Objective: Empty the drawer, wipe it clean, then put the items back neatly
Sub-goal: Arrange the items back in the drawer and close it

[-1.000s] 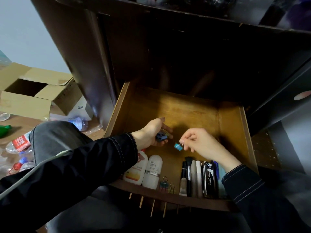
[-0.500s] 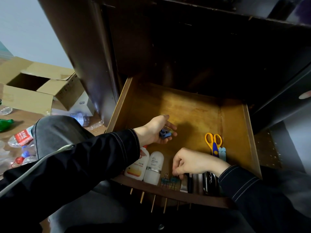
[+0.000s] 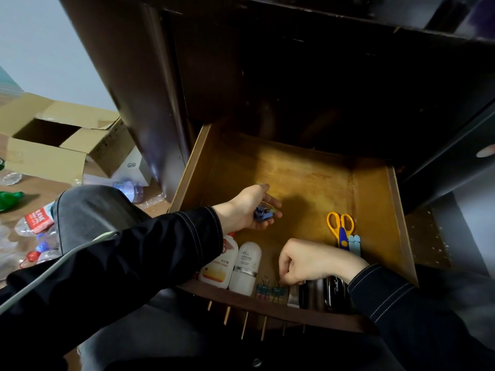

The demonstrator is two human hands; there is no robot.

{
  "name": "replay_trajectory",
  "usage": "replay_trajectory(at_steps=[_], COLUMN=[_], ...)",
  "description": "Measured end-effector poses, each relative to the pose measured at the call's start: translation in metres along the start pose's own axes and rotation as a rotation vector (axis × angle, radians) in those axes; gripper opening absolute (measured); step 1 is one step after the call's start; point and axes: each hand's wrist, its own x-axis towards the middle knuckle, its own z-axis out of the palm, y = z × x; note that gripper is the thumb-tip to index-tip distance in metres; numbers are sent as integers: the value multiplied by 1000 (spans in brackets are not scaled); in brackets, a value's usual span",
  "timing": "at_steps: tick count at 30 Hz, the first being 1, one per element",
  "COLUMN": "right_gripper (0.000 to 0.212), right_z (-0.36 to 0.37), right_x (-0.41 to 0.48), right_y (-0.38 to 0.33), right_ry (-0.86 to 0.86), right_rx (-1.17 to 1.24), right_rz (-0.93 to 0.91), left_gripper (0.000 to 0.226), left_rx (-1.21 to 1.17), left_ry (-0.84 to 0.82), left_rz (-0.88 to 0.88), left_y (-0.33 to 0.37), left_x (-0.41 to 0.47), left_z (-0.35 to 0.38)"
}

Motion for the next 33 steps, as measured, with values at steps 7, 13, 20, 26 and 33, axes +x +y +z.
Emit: replay_trajectory(at_steps=[7, 13, 20, 26, 33], right_gripper=[8, 10, 25, 10, 13], right_z=[1, 2, -13, -28, -26], right_x=[2, 2, -5, -8, -3], right_y=[-2, -2, 2, 9, 6], right_ry=[8, 4, 187, 775, 745], right_rx=[-28, -23, 79, 208, 109], right_rz=[-36, -69, -5, 15, -94], left_gripper=[54, 53, 53, 53, 51], left_rx=[-2, 6, -14, -44, -33], left_ry=[9, -5, -49, -80, -151], left_rz=[-12, -20, -25, -26, -36], left_y=[0, 1, 1, 0, -1], left_x=[1, -2, -6, -7, -8], left_z=[-1, 1, 0, 2, 4])
